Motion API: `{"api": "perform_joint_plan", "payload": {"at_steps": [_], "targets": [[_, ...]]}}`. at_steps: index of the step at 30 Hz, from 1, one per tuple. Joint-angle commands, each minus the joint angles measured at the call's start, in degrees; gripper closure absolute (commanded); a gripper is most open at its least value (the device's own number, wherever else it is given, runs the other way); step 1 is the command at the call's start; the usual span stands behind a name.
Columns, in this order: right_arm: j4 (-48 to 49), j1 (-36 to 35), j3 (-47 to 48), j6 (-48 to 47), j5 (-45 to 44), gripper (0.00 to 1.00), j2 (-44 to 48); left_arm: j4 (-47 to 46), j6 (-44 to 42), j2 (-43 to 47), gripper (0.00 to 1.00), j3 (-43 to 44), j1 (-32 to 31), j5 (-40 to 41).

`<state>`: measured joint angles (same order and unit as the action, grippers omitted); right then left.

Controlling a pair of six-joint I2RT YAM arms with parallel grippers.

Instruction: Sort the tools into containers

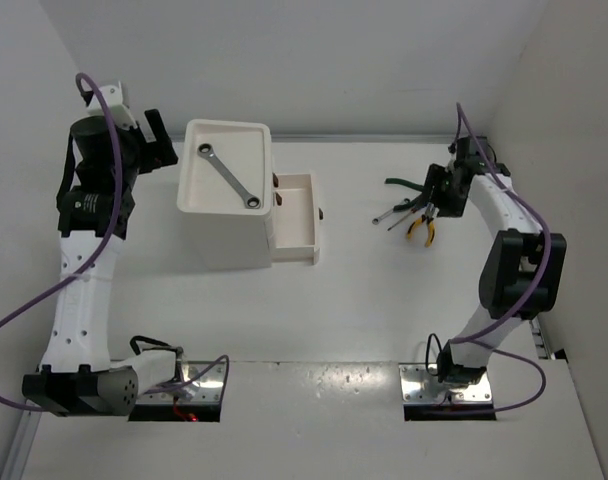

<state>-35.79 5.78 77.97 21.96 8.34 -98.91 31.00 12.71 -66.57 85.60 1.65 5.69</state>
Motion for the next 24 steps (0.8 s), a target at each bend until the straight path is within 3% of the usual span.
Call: {"api": "perform_joint_plan", "payload": {"at_steps": [1,9,24], "targets": [[-3.15,0.99,-1.51,-2.36,-7.63,0.40,-3.03,-0.86,-0.58,1.44,0.00,-1.92,-0.60,3.62],[-1.83,3.36,-0.98,-2.88,-10.88,0.43,-11.20,-1.38,-0.05,1.44,0.00,-4.21,-0.60,3.72],[2.30,3.63,-0.90,-2.97,-12.64,0.48,-16.91,-2.53,-0.05,0.74,0.00,-7.99,-0.60,4.24]]}}
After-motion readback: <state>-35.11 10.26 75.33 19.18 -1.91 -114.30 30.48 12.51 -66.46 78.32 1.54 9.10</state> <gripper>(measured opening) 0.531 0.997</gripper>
